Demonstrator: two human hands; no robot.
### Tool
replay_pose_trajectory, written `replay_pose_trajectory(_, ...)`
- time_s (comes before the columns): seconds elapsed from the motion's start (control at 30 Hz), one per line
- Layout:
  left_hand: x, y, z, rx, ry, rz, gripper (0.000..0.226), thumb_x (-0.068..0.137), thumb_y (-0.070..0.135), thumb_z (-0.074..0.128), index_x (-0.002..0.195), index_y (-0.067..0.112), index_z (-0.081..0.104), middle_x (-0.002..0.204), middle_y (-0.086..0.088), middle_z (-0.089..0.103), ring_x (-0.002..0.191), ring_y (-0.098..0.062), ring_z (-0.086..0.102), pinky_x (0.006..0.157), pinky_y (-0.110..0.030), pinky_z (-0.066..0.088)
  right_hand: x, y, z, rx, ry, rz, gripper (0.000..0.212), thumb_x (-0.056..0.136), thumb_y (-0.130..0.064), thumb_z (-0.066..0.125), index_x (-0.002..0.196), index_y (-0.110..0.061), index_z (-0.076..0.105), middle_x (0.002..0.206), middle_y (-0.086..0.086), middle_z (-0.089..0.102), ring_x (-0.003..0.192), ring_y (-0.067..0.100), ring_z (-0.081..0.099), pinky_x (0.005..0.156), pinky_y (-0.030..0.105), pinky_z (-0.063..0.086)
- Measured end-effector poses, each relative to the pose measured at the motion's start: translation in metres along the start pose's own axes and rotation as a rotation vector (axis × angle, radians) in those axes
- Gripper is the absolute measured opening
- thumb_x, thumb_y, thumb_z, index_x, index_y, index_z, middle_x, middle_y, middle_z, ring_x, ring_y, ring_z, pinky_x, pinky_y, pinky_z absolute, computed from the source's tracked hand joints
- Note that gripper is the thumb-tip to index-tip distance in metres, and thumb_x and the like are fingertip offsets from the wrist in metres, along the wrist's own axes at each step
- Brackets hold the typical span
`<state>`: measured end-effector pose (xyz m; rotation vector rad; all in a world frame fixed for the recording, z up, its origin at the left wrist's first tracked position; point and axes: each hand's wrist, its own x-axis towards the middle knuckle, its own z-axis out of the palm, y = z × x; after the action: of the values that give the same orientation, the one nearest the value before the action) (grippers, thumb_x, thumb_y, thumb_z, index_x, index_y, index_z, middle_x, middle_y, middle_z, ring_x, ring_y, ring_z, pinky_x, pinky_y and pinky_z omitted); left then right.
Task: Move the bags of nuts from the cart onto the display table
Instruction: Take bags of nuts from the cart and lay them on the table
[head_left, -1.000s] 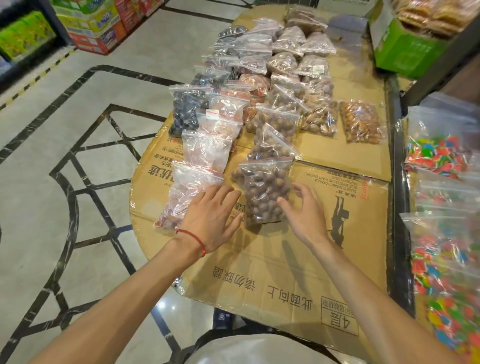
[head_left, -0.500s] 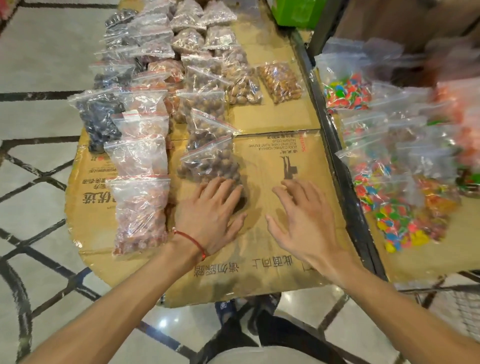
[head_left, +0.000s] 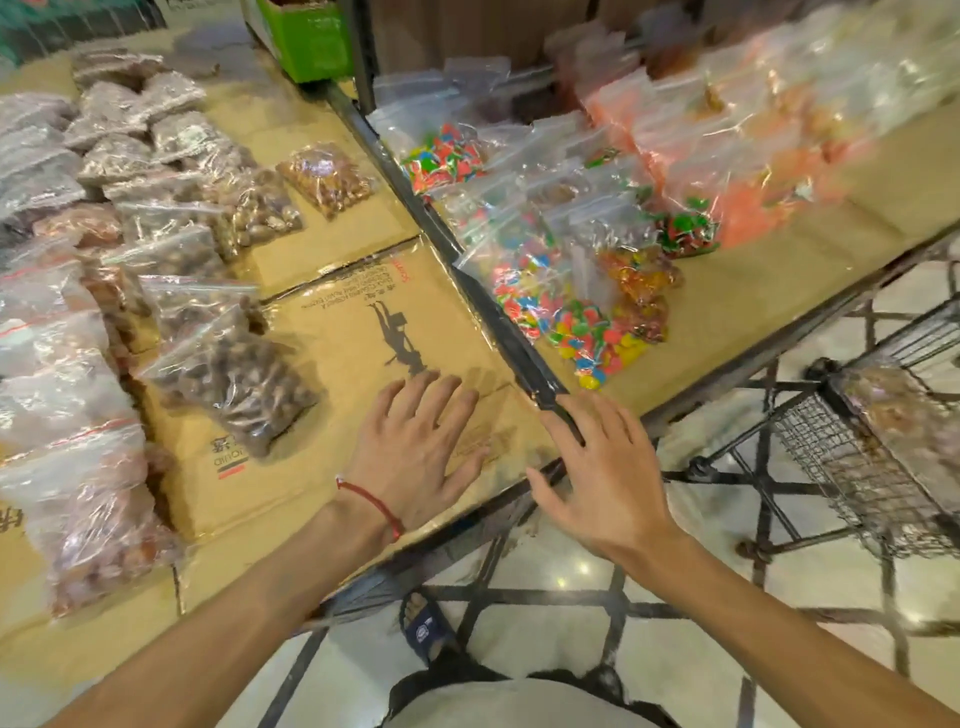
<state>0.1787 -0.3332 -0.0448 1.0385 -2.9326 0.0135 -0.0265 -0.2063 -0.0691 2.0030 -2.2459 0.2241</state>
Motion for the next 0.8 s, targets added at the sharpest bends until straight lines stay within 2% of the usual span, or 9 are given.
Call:
replay_pose_trajectory(0.1,0.015,0.061,0.001,-0.008,-0.003,0.073,0.063,0.101,0.060,0.037,0.146,0.018,0.053,0.146,-0.008,0.057,0.140,-0.032,0.046,0.111,-0.051,0.041,-0.048,0.047,-0.008,-0.011,-0.004,0.097,0.062,0.095,-0.056,0.055,0.139,-0.014,0.066,0.140,0.013,0.063,0.136,0.035,0.052,0.116,0.050,0.039)
replay_pose_trajectory(0.2,0.028,0.131,0.003,-0.014,-0.017,0.144,0.061,0.101,0.060,0.040,0.142,0.018,0.056,0.141,-0.009,0.060,0.136,-0.033,0.050,0.107,-0.050,0.044,-0.103,0.094,-0.017,0.021,0.035,0.172,0.060,0.094,-0.053,0.060,0.138,-0.012,0.068,0.141,0.014,0.064,0.139,0.035,0.052,0.117,0.052,0.041)
replay_pose_trajectory(0.47,0.060,0.308,0.018,0.000,-0.071,0.392,0.062,0.096,0.059,0.041,0.131,0.013,0.064,0.131,-0.013,0.065,0.124,-0.037,0.059,0.097,-0.049,0.047,-0.245,0.211,-0.036,0.001,0.109,0.385,0.053,0.092,-0.044,0.066,0.133,-0.011,0.070,0.137,0.013,0.066,0.133,0.036,0.057,0.113,0.052,0.042)
replay_pose_trajectory(0.6,0.083,0.373,0.020,-0.023,-0.088,0.498,0.062,0.095,0.059,0.043,0.137,0.017,0.059,0.137,-0.010,0.063,0.133,-0.036,0.054,0.105,-0.050,0.046,-0.292,0.258,-0.048,-0.057,0.018,0.543,0.059,0.097,-0.054,0.055,0.141,-0.016,0.064,0.144,0.010,0.063,0.139,0.035,0.054,0.118,0.052,0.037)
replay_pose_trajectory(0.7,0.106,0.417,0.021,-0.012,-0.120,0.553,0.066,0.097,0.063,0.036,0.147,0.022,0.052,0.147,-0.005,0.056,0.142,-0.031,0.045,0.113,-0.050,0.041,-0.314,0.289,-0.055,-0.053,0.026,0.673,0.060,0.098,-0.057,0.050,0.142,-0.017,0.064,0.146,0.010,0.062,0.141,0.034,0.053,0.118,0.055,0.039)
replay_pose_trajectory(0.8,0.132,0.458,0.026,-0.033,-0.098,0.630,0.064,0.096,0.061,0.040,0.143,0.020,0.056,0.140,-0.006,0.060,0.136,-0.032,0.051,0.107,-0.049,0.046,-0.329,0.325,-0.061,-0.073,0.082,0.739,0.057,0.098,-0.055,0.052,0.138,-0.016,0.066,0.143,0.010,0.064,0.137,0.034,0.055,0.115,0.053,0.040)
